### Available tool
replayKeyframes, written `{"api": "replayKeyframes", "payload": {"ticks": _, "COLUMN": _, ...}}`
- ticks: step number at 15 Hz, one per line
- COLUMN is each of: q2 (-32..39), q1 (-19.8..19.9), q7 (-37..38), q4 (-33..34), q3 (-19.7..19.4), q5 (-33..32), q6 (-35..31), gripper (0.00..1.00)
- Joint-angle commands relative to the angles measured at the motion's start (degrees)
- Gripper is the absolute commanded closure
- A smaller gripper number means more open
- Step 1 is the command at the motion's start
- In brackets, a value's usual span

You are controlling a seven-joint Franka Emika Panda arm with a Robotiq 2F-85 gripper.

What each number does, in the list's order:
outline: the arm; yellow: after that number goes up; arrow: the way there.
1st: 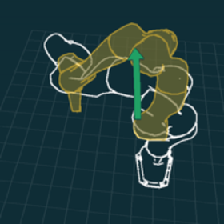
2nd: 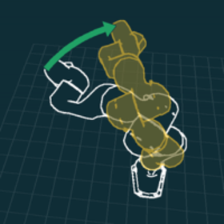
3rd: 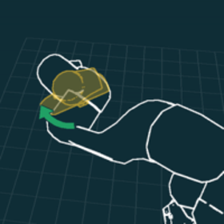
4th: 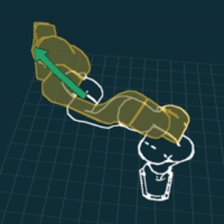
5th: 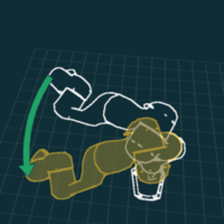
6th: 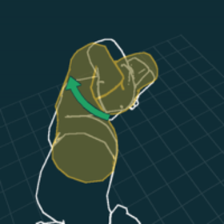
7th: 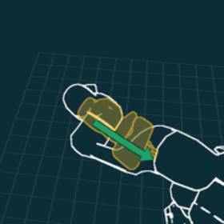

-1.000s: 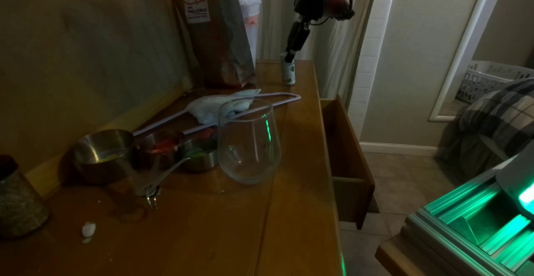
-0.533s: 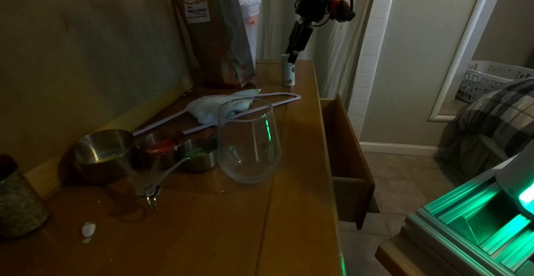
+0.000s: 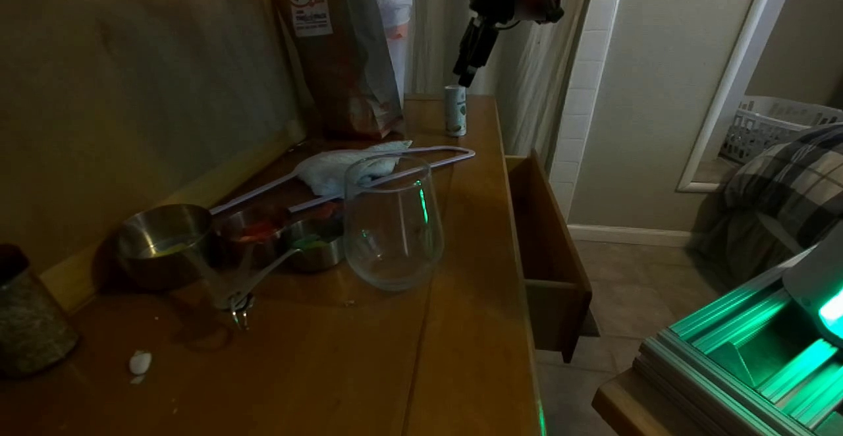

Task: Open the top right drawer, remove the white container from the drawer, put it on the dresser and then close the drawer

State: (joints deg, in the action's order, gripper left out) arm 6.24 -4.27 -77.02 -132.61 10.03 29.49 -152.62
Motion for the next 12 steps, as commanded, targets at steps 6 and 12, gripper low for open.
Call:
{"api": "replayKeyframes", "payload": {"ticks": 6, "q2": -13.3, "q1": 2.0, "q7": 6.7, "q4": -10.5, "q3": -6.6, "q5": -12.7, "q6": 0.1, "gripper": 0.0}}
{"api": "replayKeyframes", "payload": {"ticks": 12, "q2": -16.2, "q1": 4.7, "q7": 11.9, "q4": -16.9, "q3": -12.1, "q5": -22.4, "q6": 0.4, "gripper": 0.0}}
